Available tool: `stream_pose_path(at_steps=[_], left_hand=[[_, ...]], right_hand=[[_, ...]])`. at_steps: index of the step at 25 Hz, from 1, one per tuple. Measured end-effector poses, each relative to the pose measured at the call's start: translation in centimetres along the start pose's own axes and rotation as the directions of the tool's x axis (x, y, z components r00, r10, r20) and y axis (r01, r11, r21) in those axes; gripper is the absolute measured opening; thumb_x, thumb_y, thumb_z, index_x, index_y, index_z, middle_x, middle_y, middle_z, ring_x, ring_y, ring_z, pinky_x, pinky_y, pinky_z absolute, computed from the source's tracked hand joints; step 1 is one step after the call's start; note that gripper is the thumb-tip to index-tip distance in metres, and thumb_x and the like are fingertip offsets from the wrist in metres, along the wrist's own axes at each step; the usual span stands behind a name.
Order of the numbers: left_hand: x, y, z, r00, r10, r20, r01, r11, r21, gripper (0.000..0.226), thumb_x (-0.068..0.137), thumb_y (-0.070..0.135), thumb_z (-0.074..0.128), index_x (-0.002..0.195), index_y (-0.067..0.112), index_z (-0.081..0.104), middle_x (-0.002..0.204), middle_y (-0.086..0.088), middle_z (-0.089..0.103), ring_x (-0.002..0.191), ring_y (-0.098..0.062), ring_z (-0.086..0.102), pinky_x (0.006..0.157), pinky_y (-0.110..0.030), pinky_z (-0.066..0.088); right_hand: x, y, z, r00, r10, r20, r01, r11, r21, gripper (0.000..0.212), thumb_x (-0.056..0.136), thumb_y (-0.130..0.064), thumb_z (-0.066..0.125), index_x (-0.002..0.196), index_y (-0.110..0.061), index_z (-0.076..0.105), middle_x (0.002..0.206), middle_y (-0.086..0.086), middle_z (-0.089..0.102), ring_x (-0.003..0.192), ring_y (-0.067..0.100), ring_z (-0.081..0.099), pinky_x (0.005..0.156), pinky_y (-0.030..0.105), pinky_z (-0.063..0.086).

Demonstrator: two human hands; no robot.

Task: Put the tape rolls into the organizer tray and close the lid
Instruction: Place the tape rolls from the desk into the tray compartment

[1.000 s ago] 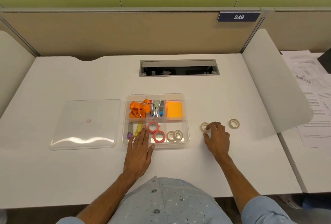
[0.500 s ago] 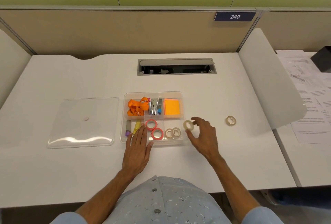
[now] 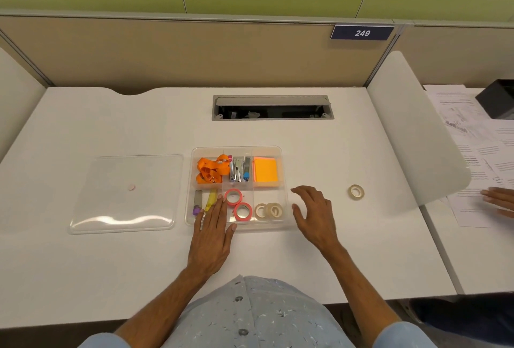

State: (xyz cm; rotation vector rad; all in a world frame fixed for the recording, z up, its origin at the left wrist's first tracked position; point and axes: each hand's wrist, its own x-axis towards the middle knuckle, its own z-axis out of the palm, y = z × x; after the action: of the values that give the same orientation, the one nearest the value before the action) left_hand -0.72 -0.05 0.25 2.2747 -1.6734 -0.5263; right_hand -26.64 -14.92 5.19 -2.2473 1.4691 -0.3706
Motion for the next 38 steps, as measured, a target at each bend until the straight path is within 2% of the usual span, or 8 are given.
stream_pose_path(at_steps=[5, 8, 13, 16, 19, 26, 32, 38], left_hand=[[0.0, 0.0, 0.0, 1.0, 0.007, 0.008, -0.007, 1.0, 0.015, 0.093, 0.097, 0.072, 0.001, 0.167, 0.016, 0.022, 0.176, -0.003, 0.027, 0.165, -0.025, 0.024, 0.135, -0.047, 0.003], [0.0, 0.0, 0.0, 1.0, 0.004, 0.015, -0.004, 1.0, 0.025, 0.093, 0.097, 0.072, 0.0, 0.168, 0.017, 0.021, 0.176, -0.002, 0.025, 0.165, -0.024, 0.023, 0.134, -0.044, 0.001], [0.0, -0.1, 0.0, 1.0, 0.0, 0.03, -0.001, 0.999, 0.034, 0.089, 0.097, 0.07, 0.006, 0.168, 0.017, 0.019, 0.177, -0.002, 0.023, 0.166, -0.023, 0.021, 0.134, -0.042, -0.002], [0.0, 0.0, 0.0, 0.999, -0.008, 0.035, 0.007, 1.0, 0.029, 0.086, 0.098, 0.066, 0.011, 0.168, 0.017, 0.02, 0.177, -0.001, 0.023, 0.165, -0.023, 0.022, 0.133, -0.04, -0.003], [-0.1, -0.1, -0.1, 0.999, -0.006, 0.037, 0.004, 0.999, 0.046, 0.092, 0.096, 0.071, 0.0, 0.168, 0.018, 0.017, 0.177, 0.0, 0.021, 0.166, -0.022, 0.02, 0.133, -0.039, -0.005], [-0.2, 0.3, -0.4, 1.0, 0.002, 0.022, -0.003, 1.0, 0.026, 0.097, 0.095, 0.074, -0.006, 0.167, 0.015, 0.021, 0.176, -0.004, 0.026, 0.164, -0.025, 0.026, 0.136, -0.049, 0.009], [-0.2, 0.4, -0.7, 1.0, 0.014, 0.013, -0.014, 0.999, 0.04, 0.098, 0.096, 0.072, -0.009, 0.167, 0.014, 0.023, 0.176, -0.005, 0.026, 0.164, -0.026, 0.027, 0.136, -0.055, 0.017], [0.0, 0.3, -0.9, 0.998, 0.007, 0.066, -0.011, 0.998, 0.065, 0.075, 0.106, 0.057, 0.019, 0.169, 0.016, 0.013, 0.179, -0.003, 0.016, 0.167, -0.022, 0.016, 0.138, -0.051, 0.01]], right_hand=[[-0.2, 3.0, -1.3, 0.96, 0.274, -0.06, -0.275, 0.961, -0.008, 0.047, 0.099, -0.017, 0.067, 0.145, -0.018, 0.059, 0.159, 0.004, 0.047, 0.144, 0.027, 0.048, 0.113, 0.05, 0.041], [-0.4, 4.5, -1.8, 0.884, 0.463, -0.064, -0.467, 0.882, -0.063, 0.066, 0.098, -0.021, 0.066, 0.159, -0.012, 0.041, 0.173, 0.011, 0.027, 0.158, 0.032, 0.031, 0.126, 0.054, 0.03], [-0.9, 6.4, -2.4, 0.834, 0.55, -0.048, -0.551, 0.822, -0.144, 0.08, 0.099, -0.021, 0.064, 0.165, -0.004, 0.023, 0.176, 0.015, 0.018, 0.162, 0.031, 0.025, 0.132, 0.057, 0.018], [-1.5, 6.6, -2.3, 0.856, 0.506, -0.106, -0.517, 0.843, -0.149, 0.073, 0.097, -0.017, 0.065, 0.162, -0.007, 0.032, 0.168, 0.013, 0.037, 0.158, 0.029, 0.034, 0.13, 0.056, 0.023], [-1.7, 6.3, -2.3, 0.888, 0.441, -0.132, -0.46, 0.853, -0.247, 0.062, 0.095, -0.015, 0.063, 0.154, -0.009, 0.044, 0.153, 0.01, 0.053, 0.147, 0.028, 0.046, 0.124, 0.051, 0.034], [-1.4, 5.4, -1.9, 0.918, 0.392, -0.062, -0.389, 0.859, -0.333, 0.027, 0.101, -0.022, 0.06, 0.126, -0.015, 0.068, 0.138, 0.004, 0.056, 0.13, 0.025, 0.055, 0.108, 0.043, 0.045], [-1.0, 2.5, -1.2, 0.935, 0.344, -0.086, -0.345, 0.939, 0.0, 0.016, 0.098, -0.027, 0.07, 0.107, -0.015, 0.068, 0.123, 0.005, 0.066, 0.115, 0.028, 0.063, 0.098, 0.044, 0.046], [-1.0, -2.5, -0.2, 0.998, 0.064, -0.009, -0.062, 0.992, 0.112, 0.042, 0.094, -0.038, 0.074, 0.131, -0.025, 0.058, 0.128, -0.007, 0.066, 0.116, 0.017, 0.061, 0.101, 0.041, 0.044]])
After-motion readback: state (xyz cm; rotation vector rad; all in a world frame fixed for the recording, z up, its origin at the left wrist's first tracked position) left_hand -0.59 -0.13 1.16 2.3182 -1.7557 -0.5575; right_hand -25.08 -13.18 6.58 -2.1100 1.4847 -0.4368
